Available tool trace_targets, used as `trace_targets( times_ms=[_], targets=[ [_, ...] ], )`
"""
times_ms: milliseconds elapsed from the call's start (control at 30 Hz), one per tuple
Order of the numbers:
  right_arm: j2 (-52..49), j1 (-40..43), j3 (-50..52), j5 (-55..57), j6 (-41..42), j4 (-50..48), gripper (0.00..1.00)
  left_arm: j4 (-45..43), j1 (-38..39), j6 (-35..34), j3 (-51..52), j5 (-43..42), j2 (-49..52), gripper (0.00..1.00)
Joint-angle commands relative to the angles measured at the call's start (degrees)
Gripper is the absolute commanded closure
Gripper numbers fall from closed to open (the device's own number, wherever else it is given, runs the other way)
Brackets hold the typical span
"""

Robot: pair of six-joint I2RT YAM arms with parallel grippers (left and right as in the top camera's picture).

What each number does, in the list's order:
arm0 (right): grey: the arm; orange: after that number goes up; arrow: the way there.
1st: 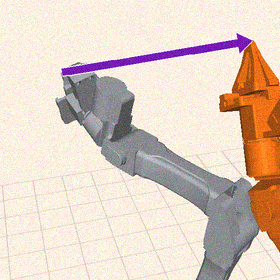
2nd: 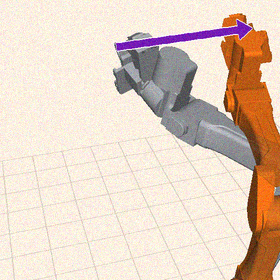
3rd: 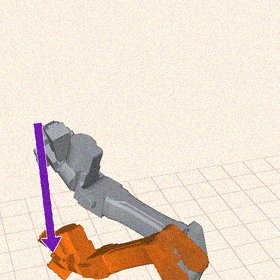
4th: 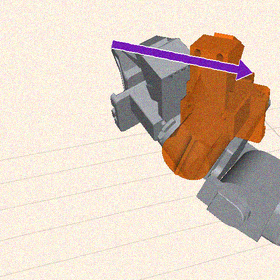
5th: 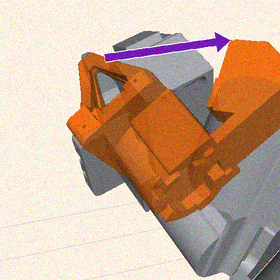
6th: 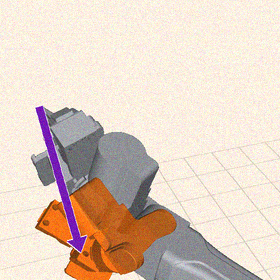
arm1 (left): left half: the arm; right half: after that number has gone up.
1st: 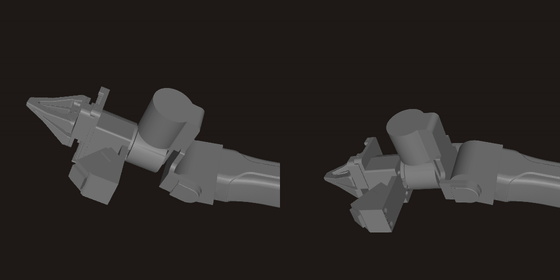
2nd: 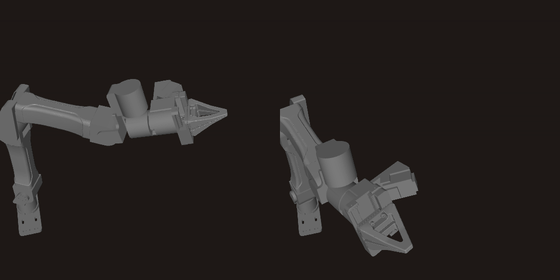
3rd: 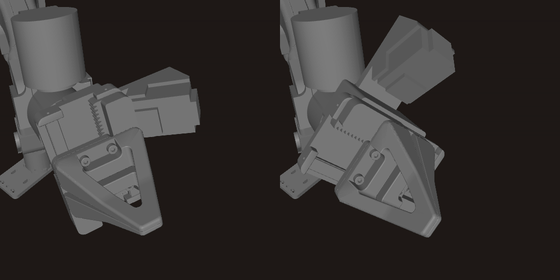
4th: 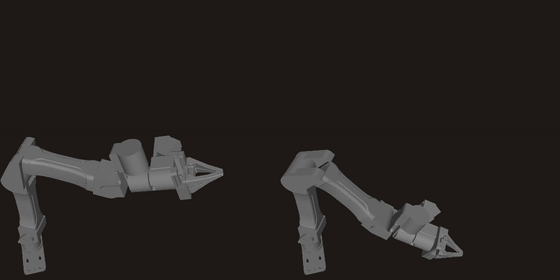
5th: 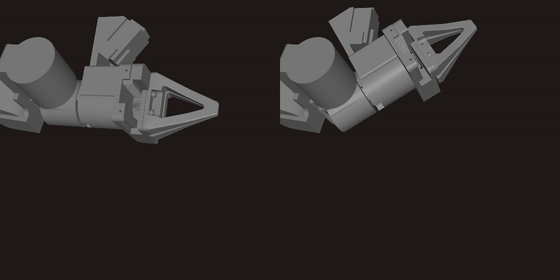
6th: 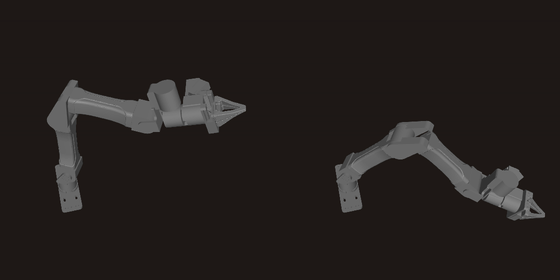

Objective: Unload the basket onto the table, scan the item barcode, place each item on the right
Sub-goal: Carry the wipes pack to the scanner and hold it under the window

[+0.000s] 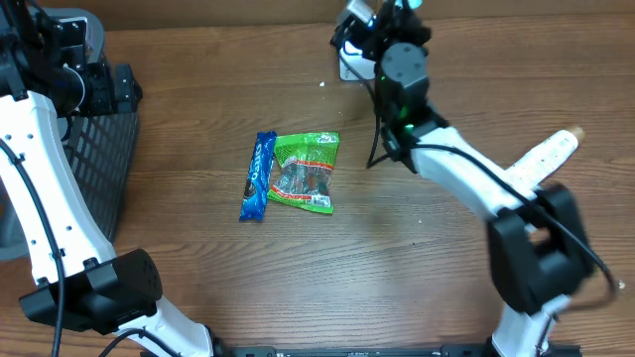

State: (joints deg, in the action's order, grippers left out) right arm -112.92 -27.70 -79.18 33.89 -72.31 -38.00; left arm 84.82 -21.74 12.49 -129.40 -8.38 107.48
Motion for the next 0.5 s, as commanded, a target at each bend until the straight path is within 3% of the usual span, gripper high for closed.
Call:
trace_targets(
  times_ms=[0, 200, 467],
  targets=[
    [-6.8, 0.5, -1.0, -0.7, -10.8, -8.4, 0.96, 0.0, 0.5, 1.2, -0.1, -0.6, -1.1, 0.00],
    [-15.6, 1.3, -1.8, -5.1, -13.4, -14.0, 0.96, 0.0, 0.5, 1.2, -0.1, -0.6, -1.1, 0.00],
    [-21.6, 2.8, -9.9, -5.1, -12.8, -9.2, 0.96, 0.0, 0.5, 1.2, -0.1, -0.6, -1.1, 0.00]
  ],
)
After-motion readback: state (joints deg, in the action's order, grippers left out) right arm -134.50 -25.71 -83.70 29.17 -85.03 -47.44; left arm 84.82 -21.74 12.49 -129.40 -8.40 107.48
